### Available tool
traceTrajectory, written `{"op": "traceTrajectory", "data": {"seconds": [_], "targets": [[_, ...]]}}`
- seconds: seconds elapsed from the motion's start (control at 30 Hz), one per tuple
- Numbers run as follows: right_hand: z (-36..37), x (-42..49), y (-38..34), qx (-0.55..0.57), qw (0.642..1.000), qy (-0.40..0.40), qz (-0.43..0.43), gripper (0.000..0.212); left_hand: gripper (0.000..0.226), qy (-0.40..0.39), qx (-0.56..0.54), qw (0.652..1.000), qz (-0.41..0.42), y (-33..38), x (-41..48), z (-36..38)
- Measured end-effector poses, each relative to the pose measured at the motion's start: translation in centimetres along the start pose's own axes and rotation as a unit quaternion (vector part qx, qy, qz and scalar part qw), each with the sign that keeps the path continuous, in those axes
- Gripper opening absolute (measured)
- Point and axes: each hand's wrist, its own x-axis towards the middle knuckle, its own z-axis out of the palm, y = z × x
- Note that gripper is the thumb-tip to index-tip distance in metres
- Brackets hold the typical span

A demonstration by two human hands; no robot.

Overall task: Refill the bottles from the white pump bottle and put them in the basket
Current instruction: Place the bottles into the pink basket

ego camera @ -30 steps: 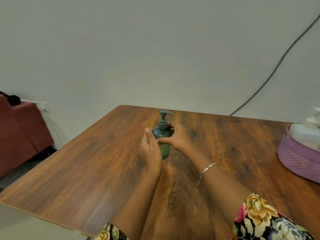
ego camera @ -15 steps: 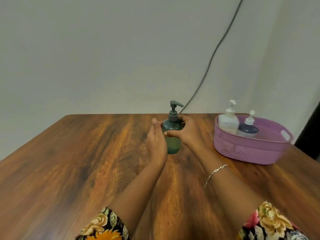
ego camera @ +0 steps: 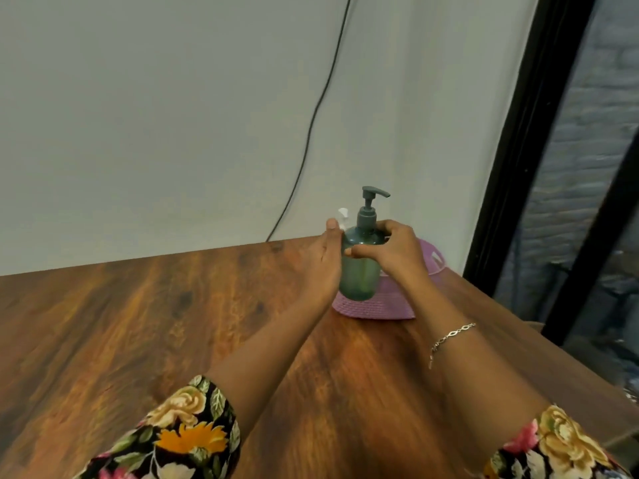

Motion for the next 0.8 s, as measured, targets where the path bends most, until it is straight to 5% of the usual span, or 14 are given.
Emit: {"op": "traceTrajectory", "data": {"seconds": [0.23, 0.7, 0.8], "targets": [[-5.8, 3.4, 1.6, -0.028, 0.998, 0.042, 0.032, 0.060, 0.044, -0.116, 0.059, 0.991, 0.019, 1.4, 3.5, 5.1], [-7.7, 9.3, 7.0, -0.081, 0.985, 0.101, 0.116, 0.047, 0.066, -0.180, 0.069, 0.978, -0.076, -1.8, 7.5, 11.8], [-6.8, 9.8, 8.7, -0.089, 0.982, 0.094, 0.139, 0.045, 0.056, -0.183, 0.074, 0.978, -0.073, -3.0, 7.2, 11.9]]}}
